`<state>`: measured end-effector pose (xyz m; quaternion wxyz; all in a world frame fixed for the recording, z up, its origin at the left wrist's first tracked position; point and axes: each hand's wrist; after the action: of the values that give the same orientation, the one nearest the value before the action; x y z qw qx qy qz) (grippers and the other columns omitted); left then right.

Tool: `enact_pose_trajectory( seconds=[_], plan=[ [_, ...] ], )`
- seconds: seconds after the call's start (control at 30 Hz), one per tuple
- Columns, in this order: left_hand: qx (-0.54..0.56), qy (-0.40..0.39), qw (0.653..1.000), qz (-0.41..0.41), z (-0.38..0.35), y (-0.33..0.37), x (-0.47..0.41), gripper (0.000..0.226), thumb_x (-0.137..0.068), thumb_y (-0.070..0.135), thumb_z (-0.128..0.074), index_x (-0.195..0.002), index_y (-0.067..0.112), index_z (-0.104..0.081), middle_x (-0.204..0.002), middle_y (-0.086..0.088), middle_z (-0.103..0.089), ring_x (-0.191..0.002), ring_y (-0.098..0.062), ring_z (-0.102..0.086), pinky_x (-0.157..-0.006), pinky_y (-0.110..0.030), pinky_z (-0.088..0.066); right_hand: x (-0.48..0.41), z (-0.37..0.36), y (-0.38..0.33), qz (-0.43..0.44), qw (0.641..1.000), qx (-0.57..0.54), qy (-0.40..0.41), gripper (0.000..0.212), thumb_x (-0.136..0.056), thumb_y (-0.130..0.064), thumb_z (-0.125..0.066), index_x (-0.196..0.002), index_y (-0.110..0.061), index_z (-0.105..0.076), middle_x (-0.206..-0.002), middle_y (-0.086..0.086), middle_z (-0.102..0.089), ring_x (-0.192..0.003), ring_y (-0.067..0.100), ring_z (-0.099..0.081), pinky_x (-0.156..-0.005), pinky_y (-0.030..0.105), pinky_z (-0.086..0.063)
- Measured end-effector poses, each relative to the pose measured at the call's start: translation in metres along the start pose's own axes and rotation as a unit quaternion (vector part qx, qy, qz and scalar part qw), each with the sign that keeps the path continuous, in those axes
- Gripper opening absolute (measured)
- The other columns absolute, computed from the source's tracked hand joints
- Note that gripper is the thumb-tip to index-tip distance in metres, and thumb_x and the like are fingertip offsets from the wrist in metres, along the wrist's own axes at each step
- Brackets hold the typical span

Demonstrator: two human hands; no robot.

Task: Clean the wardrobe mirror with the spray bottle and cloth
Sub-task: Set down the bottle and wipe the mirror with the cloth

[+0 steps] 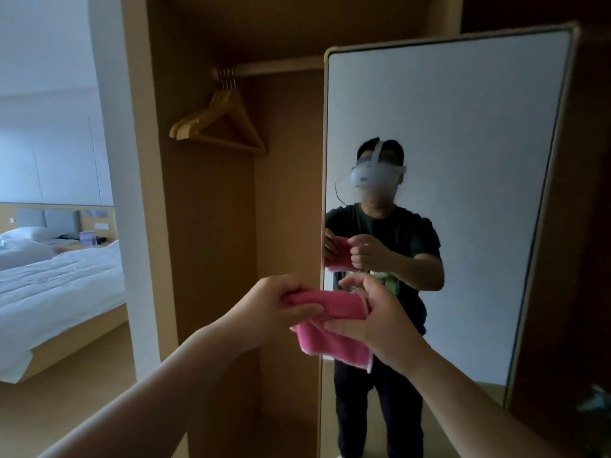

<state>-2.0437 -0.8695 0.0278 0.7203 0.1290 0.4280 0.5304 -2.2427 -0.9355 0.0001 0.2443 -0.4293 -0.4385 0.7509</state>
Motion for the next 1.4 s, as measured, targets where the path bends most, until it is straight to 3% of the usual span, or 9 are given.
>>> enact_pose_trajectory(
  seconds=[0.13,0.3,0.5,0.7,0.77,0.87,0.97,1.2,1.4],
  plan=[
    [0.0,0.024,0.999,-0.021,-0.006,0.015,-0.009,0.015,-0.086,0.027,-0.07,-0.082,0.013,-0.07,-0.08,-0.01,-0.067,-0.072,-0.021,-0.062,-0.065,-0.037,-0.053,-0.002,0.021,-0.005,-0.05,0.986,-0.156,-0.041,0.068,-0.062,-0.021,-0.088,-0.121,-0.027,-0.056,-0.105,0.005,-0.073,-0.097,0.024,-0.07,-0.076,0.037,-0.058],
    [-0.033,0.065,0.996,-0.059,-0.02,0.04,-0.028,0.011,-0.089,0.026,-0.065,-0.081,0.032,-0.066,-0.075,0.011,-0.066,-0.07,-0.003,-0.061,-0.061,-0.02,-0.052,-0.01,0.03,-0.011,-0.076,0.976,-0.196,-0.057,0.051,-0.059,-0.017,-0.088,-0.107,-0.023,-0.07,-0.107,0.01,-0.072,-0.097,0.029,-0.069,-0.076,0.043,-0.057],
    [-0.141,0.116,0.976,-0.114,0.007,0.081,-0.062,0.012,-0.078,0.039,-0.073,-0.087,0.031,-0.072,-0.071,0.014,-0.067,-0.071,0.0,-0.062,-0.061,-0.012,-0.049,-0.045,0.071,-0.061,0.029,0.998,-0.04,-0.024,0.031,-0.082,-0.004,-0.068,-0.11,-0.013,-0.06,-0.107,0.018,-0.065,-0.097,0.033,-0.067,-0.086,0.051,-0.057],
    [-0.123,0.229,0.952,-0.164,0.04,0.11,-0.111,0.016,-0.083,0.033,-0.07,-0.089,0.02,-0.075,-0.073,0.007,-0.07,-0.068,-0.005,-0.064,-0.063,-0.027,-0.055,-0.089,0.087,-0.128,0.073,0.997,-0.01,-0.028,0.061,-0.054,-0.025,-0.093,-0.108,-0.027,-0.064,-0.107,0.005,-0.068,-0.096,0.028,-0.069,-0.068,0.043,-0.06],
    [-0.114,0.238,0.948,-0.177,0.052,0.116,-0.124,0.02,-0.085,0.035,-0.067,-0.094,0.019,-0.075,-0.077,0.006,-0.071,-0.07,-0.006,-0.066,-0.066,-0.029,-0.058,-0.104,0.086,-0.147,0.126,0.989,0.065,0.028,0.05,-0.056,-0.021,-0.092,-0.099,-0.027,-0.067,-0.093,-0.002,-0.072,-0.085,0.02,-0.072,-0.065,0.037,-0.06],
    [-0.068,0.242,0.947,-0.201,0.073,0.116,-0.138,0.019,-0.089,0.039,-0.061,-0.099,0.025,-0.07,-0.083,0.012,-0.07,-0.077,0.001,-0.065,-0.062,-0.013,-0.052,-0.124,0.086,-0.18,0.22,0.959,0.164,0.077,0.027,-0.075,-0.007,-0.076,-0.085,-0.029,-0.067,-0.079,-0.013,-0.071,-0.075,0.004,-0.069,-0.06,0.021,-0.058],
    [-0.042,0.261,0.946,-0.19,0.092,0.107,-0.15,0.012,-0.094,0.034,-0.057,-0.102,0.031,-0.064,-0.084,0.02,-0.066,-0.079,0.008,-0.062,-0.056,-0.003,-0.045,-0.135,0.089,-0.21,0.272,0.928,0.229,0.115,0.036,-0.083,-0.001,-0.066,-0.072,-0.036,-0.068,-0.069,-0.014,-0.069,-0.066,0.009,-0.067,-0.048,0.024,-0.057],
    [-0.121,0.289,0.937,-0.151,0.109,0.082,-0.189,0.027,-0.093,0.018,-0.058,-0.12,0.021,-0.06,-0.096,0.012,-0.061,-0.082,0.001,-0.056,-0.063,-0.007,-0.041,-0.175,0.098,-0.255,0.307,0.858,0.347,0.222,0.026,-0.091,-0.003,-0.058,-0.1,-0.027,-0.063,-0.084,-0.015,-0.061,-0.063,-0.016,-0.06,-0.044,0.005,-0.044],
    [-0.115,0.295,0.941,-0.117,0.1,0.076,-0.209,0.036,-0.094,0.017,-0.055,-0.13,0.02,-0.053,-0.097,0.013,-0.056,-0.075,0.006,-0.051,-0.05,-0.002,-0.038,-0.212,0.104,-0.291,0.309,0.763,0.509,0.251,0.022,-0.091,-0.007,-0.057,-0.1,-0.022,-0.072,-0.109,-0.002,-0.069,-0.102,0.015,-0.064,-0.088,0.034,-0.055]
  ],
)
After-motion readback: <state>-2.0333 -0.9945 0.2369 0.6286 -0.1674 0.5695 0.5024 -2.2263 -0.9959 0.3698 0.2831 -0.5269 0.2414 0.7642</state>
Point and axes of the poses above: each hand's wrist, its own x-axis away from the middle knuckle, its own z-axis out of the back of the hand, y = z × x
